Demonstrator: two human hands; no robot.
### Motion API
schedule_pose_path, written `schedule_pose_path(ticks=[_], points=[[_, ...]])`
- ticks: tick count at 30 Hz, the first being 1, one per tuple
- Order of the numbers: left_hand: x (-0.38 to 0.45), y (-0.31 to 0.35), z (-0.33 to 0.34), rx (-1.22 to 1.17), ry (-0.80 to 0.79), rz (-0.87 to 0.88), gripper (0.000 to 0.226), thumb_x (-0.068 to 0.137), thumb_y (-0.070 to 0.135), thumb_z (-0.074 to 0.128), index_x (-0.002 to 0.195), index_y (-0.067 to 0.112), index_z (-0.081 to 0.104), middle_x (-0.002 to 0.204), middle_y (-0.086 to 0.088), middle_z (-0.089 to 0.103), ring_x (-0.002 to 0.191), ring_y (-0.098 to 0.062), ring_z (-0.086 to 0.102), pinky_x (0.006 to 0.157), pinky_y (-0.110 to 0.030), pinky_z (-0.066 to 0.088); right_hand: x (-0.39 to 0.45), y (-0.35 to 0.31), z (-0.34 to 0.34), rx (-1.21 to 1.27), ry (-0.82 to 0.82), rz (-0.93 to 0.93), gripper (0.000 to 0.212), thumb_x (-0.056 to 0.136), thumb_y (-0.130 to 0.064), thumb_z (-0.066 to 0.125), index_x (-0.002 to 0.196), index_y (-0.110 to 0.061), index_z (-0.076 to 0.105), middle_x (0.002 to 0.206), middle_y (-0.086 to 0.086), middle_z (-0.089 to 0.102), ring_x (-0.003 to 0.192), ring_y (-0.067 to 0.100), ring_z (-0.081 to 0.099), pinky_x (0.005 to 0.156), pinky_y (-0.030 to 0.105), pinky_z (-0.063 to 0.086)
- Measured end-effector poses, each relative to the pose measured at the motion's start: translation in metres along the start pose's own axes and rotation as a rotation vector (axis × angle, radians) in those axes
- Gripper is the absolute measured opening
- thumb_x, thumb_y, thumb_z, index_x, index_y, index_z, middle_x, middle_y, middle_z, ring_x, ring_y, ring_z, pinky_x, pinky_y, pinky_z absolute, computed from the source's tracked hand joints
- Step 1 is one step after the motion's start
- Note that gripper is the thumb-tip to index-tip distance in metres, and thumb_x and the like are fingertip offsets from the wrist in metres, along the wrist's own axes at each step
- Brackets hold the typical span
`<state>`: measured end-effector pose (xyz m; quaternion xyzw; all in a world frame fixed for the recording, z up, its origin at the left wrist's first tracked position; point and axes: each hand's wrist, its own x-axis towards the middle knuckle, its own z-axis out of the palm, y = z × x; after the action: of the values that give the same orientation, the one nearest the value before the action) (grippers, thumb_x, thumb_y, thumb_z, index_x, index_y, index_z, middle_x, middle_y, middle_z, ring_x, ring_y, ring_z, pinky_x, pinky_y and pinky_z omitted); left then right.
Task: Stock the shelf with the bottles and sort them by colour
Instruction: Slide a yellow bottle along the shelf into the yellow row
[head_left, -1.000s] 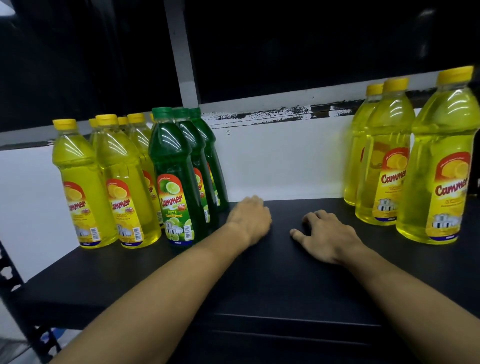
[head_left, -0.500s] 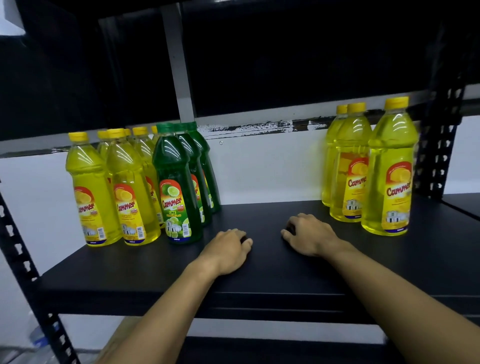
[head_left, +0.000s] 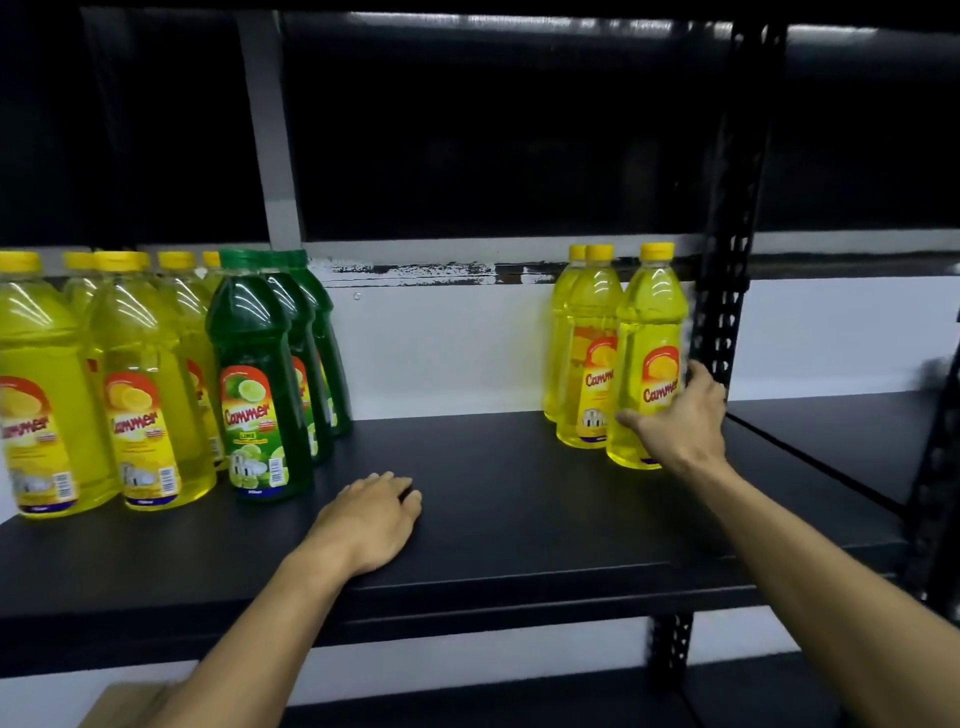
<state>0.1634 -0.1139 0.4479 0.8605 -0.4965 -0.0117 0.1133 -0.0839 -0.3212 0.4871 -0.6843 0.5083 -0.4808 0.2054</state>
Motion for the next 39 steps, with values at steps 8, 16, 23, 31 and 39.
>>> schedule_pose_path(ticks=[8, 16, 23, 31, 39], points=[[0.0, -0.041, -0.017, 0.038, -0.133, 0.025, 0.06, 0.096, 0.063, 0.028, 0.151, 0.039, 0.027, 0.161, 0.011, 0.018, 0.149, -0.016, 0.012, 0.12, -0.036, 0.011, 0.029, 0.022, 0.017, 0.151, -0.203, 0.116, 0.092, 0.061, -0.026, 0.091, 0.134, -0.013, 0.036, 0.123, 0.008, 0.055, 0.111, 0.029, 0.056, 0.094, 0.045, 0.05], [-0.007, -0.041, -0.011, -0.011, -0.046, -0.006, 0.053, 0.1, 0.057, 0.028, 0.15, 0.04, 0.03, 0.16, 0.014, 0.02, 0.148, -0.014, 0.015, 0.118, -0.035, 0.014, 0.018, 0.029, 0.01, 0.084, -0.201, 0.068, 0.085, 0.048, -0.057, 0.089, 0.116, -0.02, 0.053, 0.106, 0.002, 0.063, 0.095, 0.025, 0.063, 0.084, 0.042, 0.056], [-0.011, -0.036, -0.014, -0.033, -0.034, -0.03, 0.053, 0.1, 0.056, 0.029, 0.15, 0.038, 0.032, 0.159, 0.014, 0.022, 0.148, -0.015, 0.017, 0.116, -0.037, 0.019, -0.008, 0.031, 0.021, 0.06, -0.27, 0.046, 0.103, 0.02, -0.088, 0.073, 0.102, -0.027, 0.059, 0.102, 0.003, 0.063, 0.09, 0.022, 0.065, 0.077, 0.043, 0.059], [-0.017, -0.035, -0.015, -0.049, -0.018, -0.045, 0.049, 0.102, 0.051, 0.029, 0.149, 0.037, 0.034, 0.159, 0.014, 0.023, 0.147, -0.013, 0.018, 0.115, -0.039, 0.022, -0.085, -0.033, 0.032, 0.112, -0.393, 0.065, 0.09, 0.057, -0.063, 0.082, 0.12, -0.022, 0.032, 0.109, 0.0, 0.056, 0.099, 0.026, 0.059, 0.089, 0.045, 0.051], [-0.015, -0.039, -0.014, -0.086, 0.022, -0.06, 0.044, 0.104, 0.039, 0.028, 0.146, 0.035, 0.04, 0.157, 0.013, 0.029, 0.144, -0.016, 0.026, 0.113, -0.038, 0.026, -0.126, -0.084, 0.066, 0.102, -0.523, -0.056, 0.096, 0.062, -0.069, 0.074, 0.132, -0.024, 0.025, 0.113, -0.007, 0.05, 0.109, 0.022, 0.056, 0.091, 0.041, 0.046]])
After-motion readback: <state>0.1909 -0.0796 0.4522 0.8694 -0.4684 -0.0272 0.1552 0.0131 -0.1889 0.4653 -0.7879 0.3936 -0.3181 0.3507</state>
